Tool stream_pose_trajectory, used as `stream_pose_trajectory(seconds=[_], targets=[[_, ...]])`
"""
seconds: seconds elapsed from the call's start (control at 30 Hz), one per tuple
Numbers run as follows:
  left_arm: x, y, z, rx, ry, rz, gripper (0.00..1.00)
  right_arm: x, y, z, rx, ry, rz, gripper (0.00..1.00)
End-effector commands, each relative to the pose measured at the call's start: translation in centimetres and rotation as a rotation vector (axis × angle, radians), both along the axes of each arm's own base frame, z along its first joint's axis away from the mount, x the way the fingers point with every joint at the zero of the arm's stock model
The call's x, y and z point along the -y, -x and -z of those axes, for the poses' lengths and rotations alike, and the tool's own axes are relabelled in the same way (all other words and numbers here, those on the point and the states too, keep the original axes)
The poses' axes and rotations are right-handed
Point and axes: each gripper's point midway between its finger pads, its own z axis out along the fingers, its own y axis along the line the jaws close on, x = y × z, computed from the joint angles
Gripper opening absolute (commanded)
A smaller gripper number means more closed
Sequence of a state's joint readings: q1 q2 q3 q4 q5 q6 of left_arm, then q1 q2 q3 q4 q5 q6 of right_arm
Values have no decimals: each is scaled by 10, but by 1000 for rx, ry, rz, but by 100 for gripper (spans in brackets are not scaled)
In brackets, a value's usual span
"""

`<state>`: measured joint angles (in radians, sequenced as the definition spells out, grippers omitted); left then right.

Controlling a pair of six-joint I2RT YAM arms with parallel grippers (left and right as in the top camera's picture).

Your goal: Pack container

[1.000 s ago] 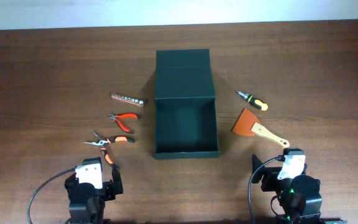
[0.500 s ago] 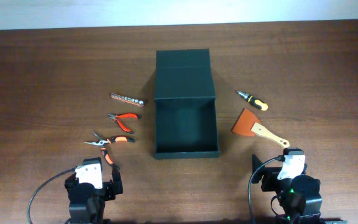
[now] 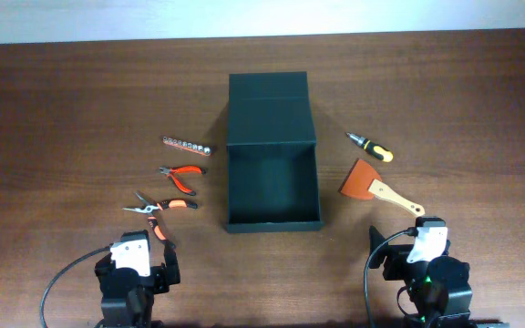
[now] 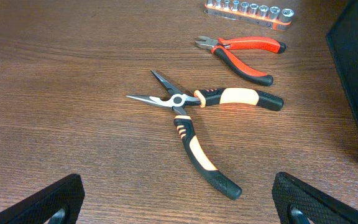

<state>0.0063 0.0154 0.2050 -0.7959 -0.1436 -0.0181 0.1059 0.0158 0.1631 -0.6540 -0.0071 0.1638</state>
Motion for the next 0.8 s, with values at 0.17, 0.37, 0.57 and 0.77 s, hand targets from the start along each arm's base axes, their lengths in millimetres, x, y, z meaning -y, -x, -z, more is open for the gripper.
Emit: stream_pose_trajectory(seconds=[0.17,0.37,0.57,0.77], targets=[[-1,0,2,-1,-17,4,99,2,-6,-66,16,-1,16,99],[-1,0,2,-1,-17,5,99,-1,-21,-120,-99,78,-29,99],[-1,0,2,-1,-17,5,99,-3,-41,-151,-272,202,-121,99],[-1,0,2,-1,-17,5,99,-5,-63,-151,-468,247,-161,99]])
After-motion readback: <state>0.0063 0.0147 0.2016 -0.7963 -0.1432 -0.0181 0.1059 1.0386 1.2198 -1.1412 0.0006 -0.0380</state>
